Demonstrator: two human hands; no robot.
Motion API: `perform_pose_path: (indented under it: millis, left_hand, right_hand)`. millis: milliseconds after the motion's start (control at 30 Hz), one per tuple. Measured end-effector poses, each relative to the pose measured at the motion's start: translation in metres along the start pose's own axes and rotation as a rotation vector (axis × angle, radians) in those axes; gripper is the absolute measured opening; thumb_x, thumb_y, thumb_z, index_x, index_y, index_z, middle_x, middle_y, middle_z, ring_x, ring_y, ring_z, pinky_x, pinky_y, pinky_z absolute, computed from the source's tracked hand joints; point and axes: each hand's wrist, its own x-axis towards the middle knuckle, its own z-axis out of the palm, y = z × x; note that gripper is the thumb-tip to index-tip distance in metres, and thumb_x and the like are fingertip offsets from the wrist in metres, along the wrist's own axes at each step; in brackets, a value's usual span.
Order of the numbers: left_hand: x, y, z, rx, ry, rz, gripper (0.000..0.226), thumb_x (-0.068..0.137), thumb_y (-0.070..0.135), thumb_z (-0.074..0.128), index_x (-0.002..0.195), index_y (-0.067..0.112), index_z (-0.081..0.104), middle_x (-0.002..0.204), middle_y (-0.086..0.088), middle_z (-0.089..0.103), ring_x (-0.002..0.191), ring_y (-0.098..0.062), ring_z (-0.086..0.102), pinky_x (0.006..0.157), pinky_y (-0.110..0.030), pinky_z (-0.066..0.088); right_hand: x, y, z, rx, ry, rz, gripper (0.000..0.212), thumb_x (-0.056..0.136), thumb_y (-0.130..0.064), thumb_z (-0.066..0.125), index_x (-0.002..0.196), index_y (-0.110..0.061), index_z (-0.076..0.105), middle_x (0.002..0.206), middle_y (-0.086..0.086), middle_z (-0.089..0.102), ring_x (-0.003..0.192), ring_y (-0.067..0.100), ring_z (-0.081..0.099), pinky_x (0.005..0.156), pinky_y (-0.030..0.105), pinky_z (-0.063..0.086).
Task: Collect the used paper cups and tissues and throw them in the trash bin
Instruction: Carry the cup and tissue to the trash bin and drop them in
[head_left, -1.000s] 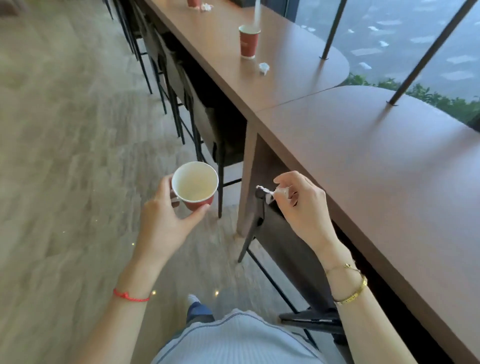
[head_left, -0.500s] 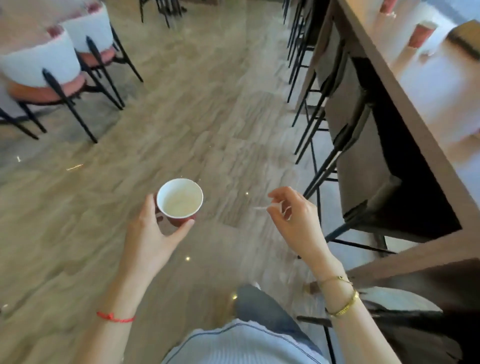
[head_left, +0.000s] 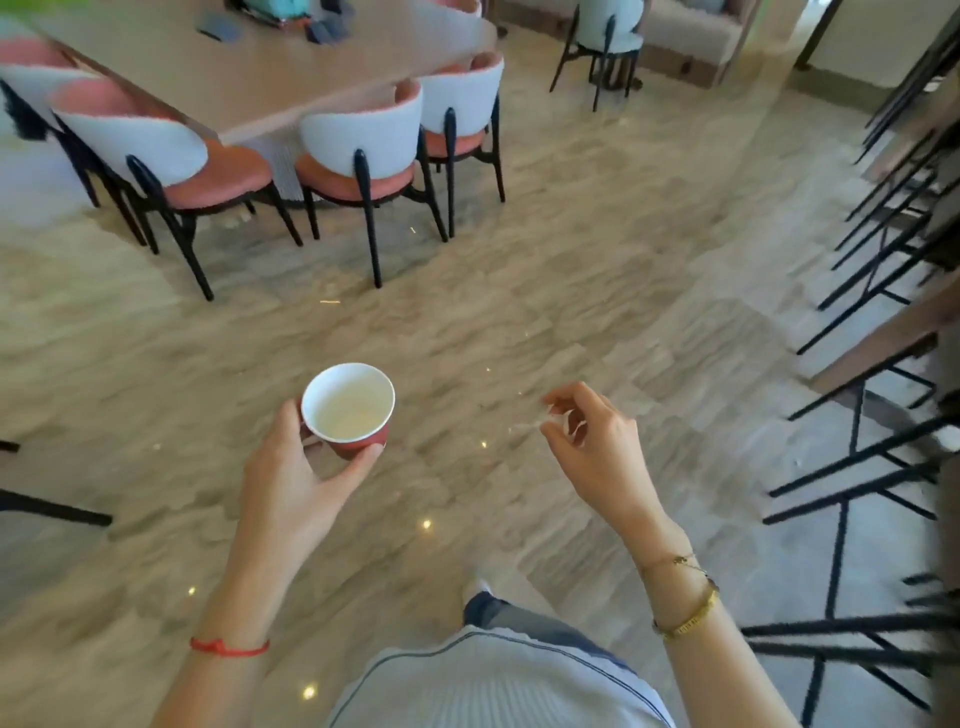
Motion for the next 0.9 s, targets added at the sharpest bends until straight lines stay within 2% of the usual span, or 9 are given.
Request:
perform_pose_path:
  millis: [67,200,233,333,433,567,733,833,900]
  left_hand:
    - [0.035,-0.001,-0.001,0.006,0.063,-0.049,0.058,0.065,0.030,0.087,0.107,0.025,0.047,0.101,0.013,0.061,0.088,-0.004,0.062,0.066,-0.005,0.038]
    - [0.090,-0.014,-0.010,-0.005,0.187,-0.142,0.059,0.065,0.027,0.087,0.108,0.025,0.046,0.104,0.009,0.062,0.088,-0.004,0.063,0.067,0.001,0.038]
    - [0.101,-0.020,-0.012,-0.008,0.207,-0.159,0.059,0.064,0.027,0.087,0.109,0.023,0.047,0.105,0.009,0.062,0.089,-0.004,0.063,0.068,-0.001,0.039]
    - [0.139,-0.043,-0.014,-0.021,0.257,-0.238,0.063,0.064,0.027,0.087,0.114,0.020,0.049,0.110,0.006,0.063,0.092,-0.009,0.064,0.073,-0.019,0.046]
    - [0.181,-0.061,-0.013,-0.011,0.299,-0.276,0.062,0.063,0.026,0.088,0.111,0.022,0.048,0.106,0.007,0.062,0.089,-0.010,0.065,0.070,-0.020,0.044]
    - [0.265,-0.098,-0.027,-0.029,0.394,-0.314,0.062,0.064,0.028,0.086,0.111,0.031,0.046,0.103,0.022,0.057,0.091,0.008,0.059,0.068,-0.010,0.042]
    - [0.390,-0.138,-0.070,-0.011,0.443,-0.320,0.064,0.064,0.035,0.085,0.112,0.037,0.043,0.102,0.030,0.054,0.090,0.010,0.058,0.068,-0.007,0.040]
    - [0.462,-0.160,-0.100,-0.033,0.469,-0.322,0.063,0.063,0.035,0.086,0.111,0.042,0.045,0.100,0.037,0.055,0.090,0.016,0.057,0.071,-0.010,0.043]
    - [0.504,-0.175,-0.119,-0.033,0.474,-0.335,0.063,0.063,0.034,0.086,0.110,0.041,0.046,0.099,0.039,0.053,0.090,0.016,0.056,0.073,-0.015,0.045]
  right_hand:
    - [0.058,-0.004,0.012,0.001,-0.049,-0.064,0.017,0.085,-0.013,0.062,0.098,-0.024,0.062,0.085,-0.015,0.060,0.072,0.004,0.057,0.066,0.009,0.042]
    - [0.150,-0.016,0.047,0.042,-0.144,-0.161,0.018,0.085,-0.013,0.063,0.099,-0.024,0.062,0.086,-0.013,0.061,0.074,0.004,0.057,0.066,0.008,0.042]
    - [0.167,-0.019,0.057,0.052,-0.162,-0.185,0.018,0.085,-0.014,0.063,0.100,-0.024,0.061,0.086,-0.013,0.061,0.074,0.004,0.057,0.065,0.008,0.042]
    - [0.222,-0.028,0.097,0.068,-0.229,-0.223,0.019,0.084,-0.013,0.063,0.100,-0.023,0.062,0.085,-0.013,0.061,0.074,0.005,0.057,0.064,0.007,0.042]
    - [0.270,-0.036,0.134,0.075,-0.303,-0.234,0.021,0.083,-0.012,0.065,0.100,-0.025,0.061,0.085,-0.014,0.061,0.074,0.005,0.057,0.065,0.007,0.042]
    - [0.358,-0.064,0.208,0.096,-0.391,-0.286,0.023,0.083,-0.011,0.066,0.100,-0.024,0.061,0.082,-0.015,0.061,0.075,0.005,0.058,0.065,0.008,0.043]
    - [0.472,-0.131,0.294,0.140,-0.416,-0.343,0.023,0.084,-0.012,0.067,0.103,-0.023,0.062,0.085,-0.014,0.060,0.076,0.003,0.057,0.067,0.006,0.043]
    - [0.534,-0.172,0.338,0.169,-0.410,-0.383,0.020,0.084,-0.012,0.067,0.100,-0.022,0.061,0.085,-0.016,0.060,0.074,0.005,0.057,0.066,0.012,0.046]
    - [0.571,-0.195,0.364,0.181,-0.406,-0.393,0.017,0.085,-0.011,0.066,0.098,-0.022,0.061,0.082,-0.018,0.058,0.073,0.005,0.056,0.065,0.011,0.044]
